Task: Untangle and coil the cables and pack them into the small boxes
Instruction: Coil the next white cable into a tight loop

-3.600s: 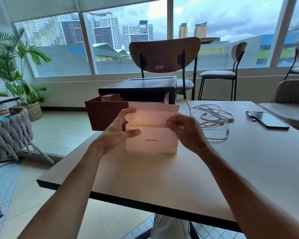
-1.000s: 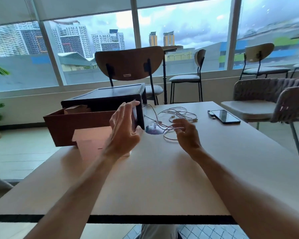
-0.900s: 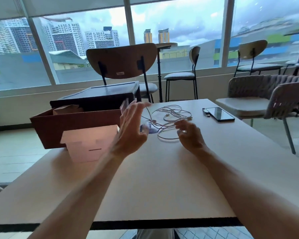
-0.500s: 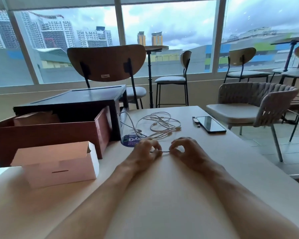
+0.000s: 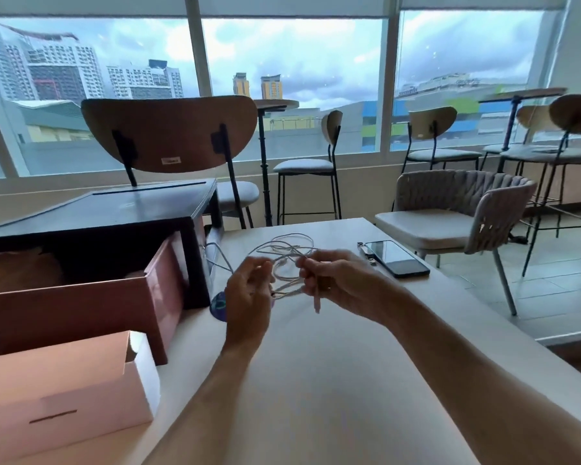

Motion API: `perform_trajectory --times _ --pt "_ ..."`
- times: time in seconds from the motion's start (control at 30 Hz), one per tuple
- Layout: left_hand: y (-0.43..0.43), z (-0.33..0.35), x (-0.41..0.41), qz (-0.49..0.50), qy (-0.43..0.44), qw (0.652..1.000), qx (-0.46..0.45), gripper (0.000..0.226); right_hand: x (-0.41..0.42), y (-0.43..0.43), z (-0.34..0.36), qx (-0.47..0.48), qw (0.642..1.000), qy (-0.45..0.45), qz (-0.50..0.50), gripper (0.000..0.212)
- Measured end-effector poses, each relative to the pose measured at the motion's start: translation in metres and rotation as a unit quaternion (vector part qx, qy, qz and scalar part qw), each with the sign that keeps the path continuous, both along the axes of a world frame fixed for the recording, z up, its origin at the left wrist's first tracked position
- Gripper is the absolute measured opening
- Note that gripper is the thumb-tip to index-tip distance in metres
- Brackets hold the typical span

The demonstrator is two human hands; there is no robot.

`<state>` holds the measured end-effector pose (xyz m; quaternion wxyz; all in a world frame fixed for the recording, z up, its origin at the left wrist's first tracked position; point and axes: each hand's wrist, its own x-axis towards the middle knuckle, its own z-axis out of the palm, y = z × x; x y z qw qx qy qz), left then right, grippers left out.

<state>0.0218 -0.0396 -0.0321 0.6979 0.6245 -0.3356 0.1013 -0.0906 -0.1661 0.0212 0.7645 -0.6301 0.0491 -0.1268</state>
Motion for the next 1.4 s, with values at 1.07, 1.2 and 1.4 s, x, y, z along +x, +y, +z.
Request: perform_trajectory --times 1.07,1.2,1.4 --pt "0.019 0.156 0.010 -0.059 -0.213 0.935 0.279 0.018 0.008 -0.006 0.122 0.442 0.847 -0.287 -0.062 0.024" --pt "0.022 0.165 -0.004 -0.061 -0.251 0.921 0.291 0.013 0.008 -0.011 0.115 0.380 0.869 -0.250 -0.194 0.018" --pt "0.028 0.175 -0.013 -0.077 -0.286 0.921 0.251 0.014 0.010 0.010 0.107 0.002 0.930 -0.148 -0.337 0.019"
